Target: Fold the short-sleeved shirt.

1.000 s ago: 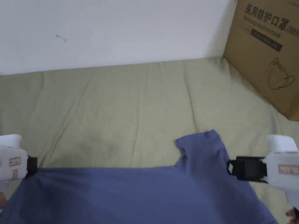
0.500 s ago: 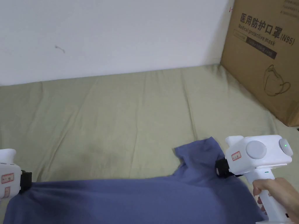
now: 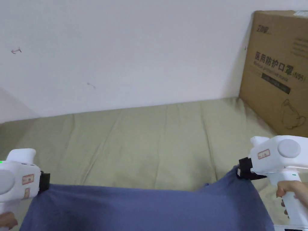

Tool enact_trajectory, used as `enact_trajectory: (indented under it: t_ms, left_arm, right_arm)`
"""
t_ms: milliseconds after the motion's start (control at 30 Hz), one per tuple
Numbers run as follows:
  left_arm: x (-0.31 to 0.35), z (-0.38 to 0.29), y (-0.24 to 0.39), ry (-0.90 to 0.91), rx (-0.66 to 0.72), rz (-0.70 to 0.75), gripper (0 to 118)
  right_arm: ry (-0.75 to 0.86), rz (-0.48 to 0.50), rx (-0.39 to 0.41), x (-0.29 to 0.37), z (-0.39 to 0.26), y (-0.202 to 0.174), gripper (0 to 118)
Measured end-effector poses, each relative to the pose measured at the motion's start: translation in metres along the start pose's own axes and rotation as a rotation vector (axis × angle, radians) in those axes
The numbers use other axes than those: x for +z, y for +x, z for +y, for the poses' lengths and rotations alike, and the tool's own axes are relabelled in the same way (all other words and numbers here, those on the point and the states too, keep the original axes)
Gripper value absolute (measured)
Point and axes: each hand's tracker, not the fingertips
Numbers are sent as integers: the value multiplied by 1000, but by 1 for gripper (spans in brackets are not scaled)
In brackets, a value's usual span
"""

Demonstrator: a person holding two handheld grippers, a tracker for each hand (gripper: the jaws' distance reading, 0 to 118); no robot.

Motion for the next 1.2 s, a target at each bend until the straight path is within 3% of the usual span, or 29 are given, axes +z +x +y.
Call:
enact_trajectory:
  t_ms: [233, 333, 567, 733, 833, 1000, 1200]
  left_arm:
    - [104, 64, -12, 188, 44, 34, 2]
    - [138, 101, -13, 264, 29, 62, 2]
    - [172, 208, -9, 383, 44, 149, 2]
    - [191, 275, -6, 453, 68, 187, 2]
    - [203, 314, -7, 478, 71, 204, 2]
    - [244, 343, -7, 665, 71, 239, 2]
    - [211, 330, -7, 611, 31, 259, 2]
  right_arm:
    - [230, 75, -29, 119, 47, -33, 3]
    - [296, 77, 6, 164, 83, -49, 3]
    - [466, 45, 44, 234, 206, -75, 3]
    - [555, 29, 38, 276, 272, -100, 3]
    - [619, 27, -7, 303, 301, -113, 3]
    - [722, 43, -24, 344, 316, -127, 3]
    - [688, 12, 13, 316, 295, -133, 3]
